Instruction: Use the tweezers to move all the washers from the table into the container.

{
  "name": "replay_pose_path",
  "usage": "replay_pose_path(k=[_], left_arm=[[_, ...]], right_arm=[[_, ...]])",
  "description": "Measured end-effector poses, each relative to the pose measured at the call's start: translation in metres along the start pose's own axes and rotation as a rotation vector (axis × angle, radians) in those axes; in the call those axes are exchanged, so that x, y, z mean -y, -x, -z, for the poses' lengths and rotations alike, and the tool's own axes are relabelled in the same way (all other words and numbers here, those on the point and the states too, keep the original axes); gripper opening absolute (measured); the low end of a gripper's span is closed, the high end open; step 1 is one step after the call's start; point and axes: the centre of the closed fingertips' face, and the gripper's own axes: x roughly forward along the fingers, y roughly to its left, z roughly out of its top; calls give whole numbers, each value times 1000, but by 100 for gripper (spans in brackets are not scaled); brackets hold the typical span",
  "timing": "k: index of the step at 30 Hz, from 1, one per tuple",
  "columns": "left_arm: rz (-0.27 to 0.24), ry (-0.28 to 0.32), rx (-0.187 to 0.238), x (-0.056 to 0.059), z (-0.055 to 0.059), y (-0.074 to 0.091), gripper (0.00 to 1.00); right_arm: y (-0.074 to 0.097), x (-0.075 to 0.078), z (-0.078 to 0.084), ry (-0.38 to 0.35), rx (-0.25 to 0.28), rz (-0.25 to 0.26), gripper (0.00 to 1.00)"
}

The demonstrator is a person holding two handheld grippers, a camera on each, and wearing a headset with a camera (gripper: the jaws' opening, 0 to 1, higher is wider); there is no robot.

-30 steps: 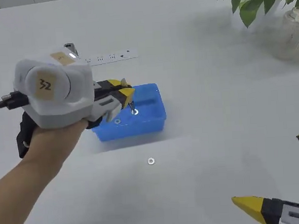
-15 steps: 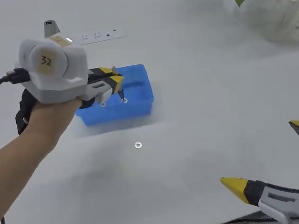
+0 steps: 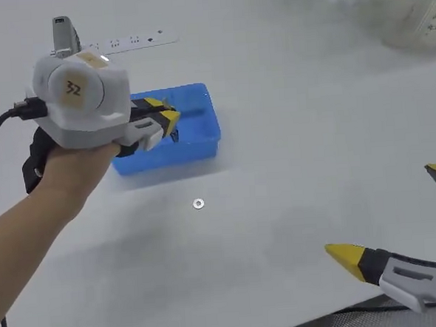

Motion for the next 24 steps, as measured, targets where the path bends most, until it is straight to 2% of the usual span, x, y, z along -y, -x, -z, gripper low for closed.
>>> replay_pose_path(k=[6, 14, 17, 24], left_arm=[[1, 9, -2, 0, 0, 2, 1], [-16, 8, 24, 3, -12, 13, 1], [-15, 19, 45, 8, -20, 22, 1], [-8, 1, 71, 25, -33, 41, 1]], right_arm=[[0, 4, 1, -1, 0, 14, 89], [0, 3, 1, 13, -3, 14, 87], [0, 3, 1, 13, 2, 14, 88], [1, 0, -1, 12, 10, 0, 90]])
